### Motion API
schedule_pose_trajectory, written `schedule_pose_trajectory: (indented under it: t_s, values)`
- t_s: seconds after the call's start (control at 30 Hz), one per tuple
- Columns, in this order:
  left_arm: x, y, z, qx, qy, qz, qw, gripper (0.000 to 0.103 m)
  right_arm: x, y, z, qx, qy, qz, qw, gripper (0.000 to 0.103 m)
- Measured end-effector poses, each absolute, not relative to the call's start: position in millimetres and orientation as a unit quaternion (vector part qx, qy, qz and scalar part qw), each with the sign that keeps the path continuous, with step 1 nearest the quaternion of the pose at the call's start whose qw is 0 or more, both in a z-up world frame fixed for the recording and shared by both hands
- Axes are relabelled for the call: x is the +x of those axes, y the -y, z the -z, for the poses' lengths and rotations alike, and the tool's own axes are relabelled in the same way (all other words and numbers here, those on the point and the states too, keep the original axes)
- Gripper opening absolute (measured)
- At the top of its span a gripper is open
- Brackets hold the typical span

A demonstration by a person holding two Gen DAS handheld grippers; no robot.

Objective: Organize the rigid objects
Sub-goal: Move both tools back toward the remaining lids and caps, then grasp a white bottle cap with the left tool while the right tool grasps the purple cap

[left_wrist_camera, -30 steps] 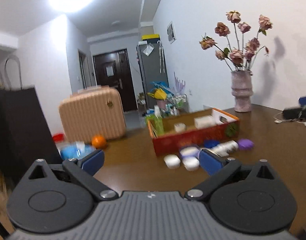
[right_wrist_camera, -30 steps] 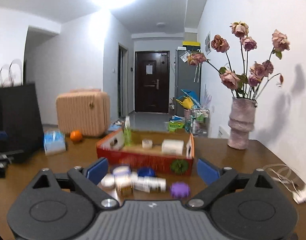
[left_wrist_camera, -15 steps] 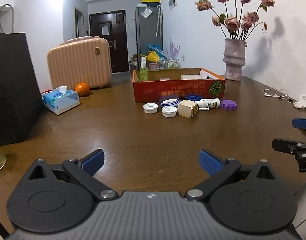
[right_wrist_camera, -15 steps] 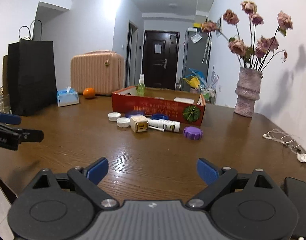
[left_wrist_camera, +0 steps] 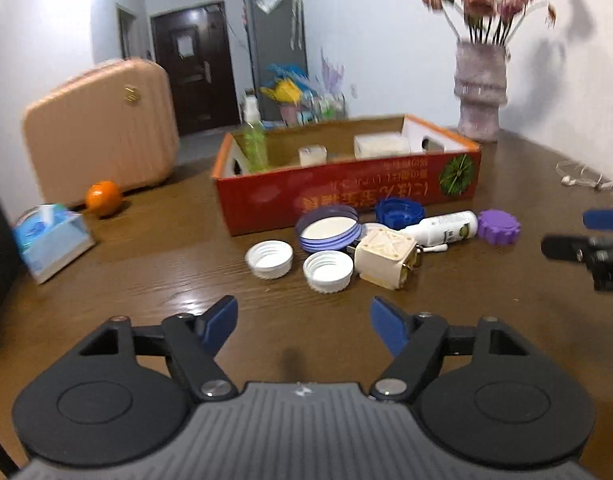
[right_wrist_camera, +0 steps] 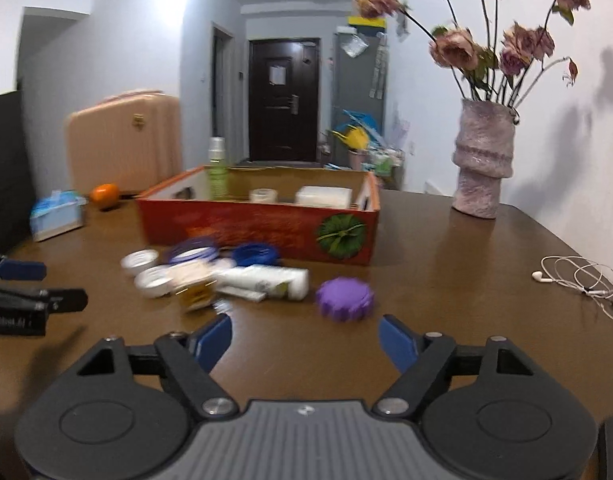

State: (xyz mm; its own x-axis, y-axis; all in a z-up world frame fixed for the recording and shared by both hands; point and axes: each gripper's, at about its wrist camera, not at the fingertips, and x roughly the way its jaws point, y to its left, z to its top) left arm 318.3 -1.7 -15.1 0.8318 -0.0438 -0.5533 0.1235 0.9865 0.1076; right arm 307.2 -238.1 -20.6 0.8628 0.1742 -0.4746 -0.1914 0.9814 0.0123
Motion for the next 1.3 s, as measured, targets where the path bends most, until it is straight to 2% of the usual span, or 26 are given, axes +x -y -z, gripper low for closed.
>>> schedule_pose_trajectory:
  t_s: [0.07, 0.17, 0.23, 0.33, 0.4, 0.6, 0.83, 0.87, 0.9, 0.93, 1.0, 1.07, 1.3]
  values:
    - [342, 6, 22, 0.070, -0.297, 0.062, 0.950, 0.073, 335, 241, 25, -0.012, -0.260, -0.090, 0.961, 0.076]
    - [367, 11, 34, 0.080, -0.313, 0.052, 0.945, 0.062, 369, 246, 34, -0.003, -0.289, -0.091, 0.953, 0.068]
    - [378, 15, 40, 0.094, -0.311, 0.059, 0.944, 0.062, 386, 250, 40, 0.007, -0.301, -0.091, 0.949, 0.068]
    - [391, 15, 45, 0.094, -0.318, 0.063, 0.941, 0.059, 403, 253, 47, 0.014, -0.313, -0.089, 0.946, 0.064]
    - [397, 14, 46, 0.086, -0.320, 0.066, 0.941, 0.054, 413, 253, 49, 0.012, -0.318, -0.088, 0.944, 0.058]
    - [406, 9, 49, 0.062, -0.330, 0.084, 0.938, 0.041, 426, 255, 55, 0.013, -0.322, -0.087, 0.943, 0.050]
    - [393, 9, 45, 0.061, -0.334, 0.071, 0.938, 0.041, 426, 254, 56, 0.007, -0.322, -0.085, 0.943, 0.050]
    - [390, 8, 44, 0.060, -0.333, 0.068, 0.939, 0.041, 425, 254, 56, 0.003, -0.322, -0.081, 0.943, 0.053]
    - [386, 7, 43, 0.058, -0.331, 0.064, 0.940, 0.041, 426, 253, 57, -0.001, -0.321, -0.080, 0.944, 0.062]
    - [381, 6, 41, 0.055, -0.329, 0.060, 0.941, 0.041, 426, 253, 58, -0.002, -0.322, -0.078, 0.944, 0.064]
    - [373, 2, 39, 0.048, -0.330, 0.051, 0.941, 0.041, 429, 254, 60, 0.008, -0.328, -0.084, 0.941, 0.054]
    - [364, 0, 36, 0.037, -0.332, 0.041, 0.941, 0.041, 429, 255, 60, 0.018, -0.328, -0.088, 0.940, 0.050]
    - [314, 7, 15, 0.024, -0.309, 0.045, 0.950, 0.041, 391, 250, 43, 0.013, -0.306, -0.095, 0.947, 0.050]
